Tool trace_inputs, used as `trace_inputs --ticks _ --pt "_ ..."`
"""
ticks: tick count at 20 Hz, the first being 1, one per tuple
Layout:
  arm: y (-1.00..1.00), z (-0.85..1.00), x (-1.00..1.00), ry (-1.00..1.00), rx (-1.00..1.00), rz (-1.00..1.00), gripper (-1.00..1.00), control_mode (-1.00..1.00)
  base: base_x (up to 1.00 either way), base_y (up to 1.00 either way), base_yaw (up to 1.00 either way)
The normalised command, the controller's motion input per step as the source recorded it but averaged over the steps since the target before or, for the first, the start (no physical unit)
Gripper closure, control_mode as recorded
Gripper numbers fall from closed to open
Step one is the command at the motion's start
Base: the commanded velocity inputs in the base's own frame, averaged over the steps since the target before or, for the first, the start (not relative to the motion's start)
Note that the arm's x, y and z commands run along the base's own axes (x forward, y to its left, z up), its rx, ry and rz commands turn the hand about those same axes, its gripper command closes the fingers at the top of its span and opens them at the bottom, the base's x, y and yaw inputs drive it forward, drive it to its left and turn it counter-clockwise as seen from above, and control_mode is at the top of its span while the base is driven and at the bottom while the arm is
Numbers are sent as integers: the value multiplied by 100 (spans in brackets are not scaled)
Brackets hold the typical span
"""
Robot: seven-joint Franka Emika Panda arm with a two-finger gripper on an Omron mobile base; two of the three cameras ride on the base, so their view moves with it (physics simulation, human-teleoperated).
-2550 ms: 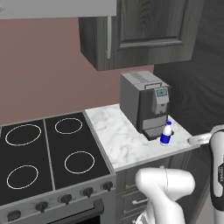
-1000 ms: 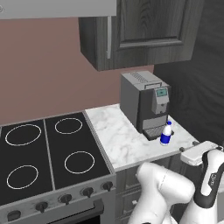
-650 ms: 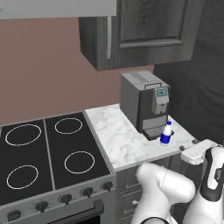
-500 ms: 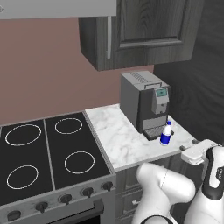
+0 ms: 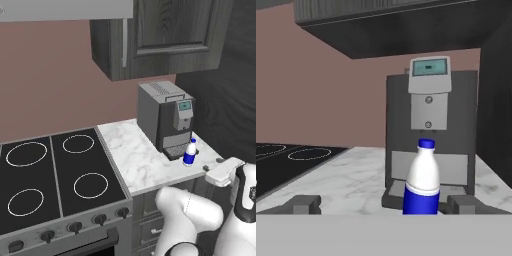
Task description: Take the bottled waters from the counter and place them in the freezer to freeze. Close the freezer door after placing the bottles.
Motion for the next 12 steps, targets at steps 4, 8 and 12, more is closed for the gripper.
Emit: trace_inputs --ticks 4,8,12 --pt "0 0 14 0 0 0 -100 -100 0 0 0" --pt "2 0 17 0 0 0 -100 -100 0 0 0" --pt "0 0 16 0 0 -1 -100 -100 0 0 0"
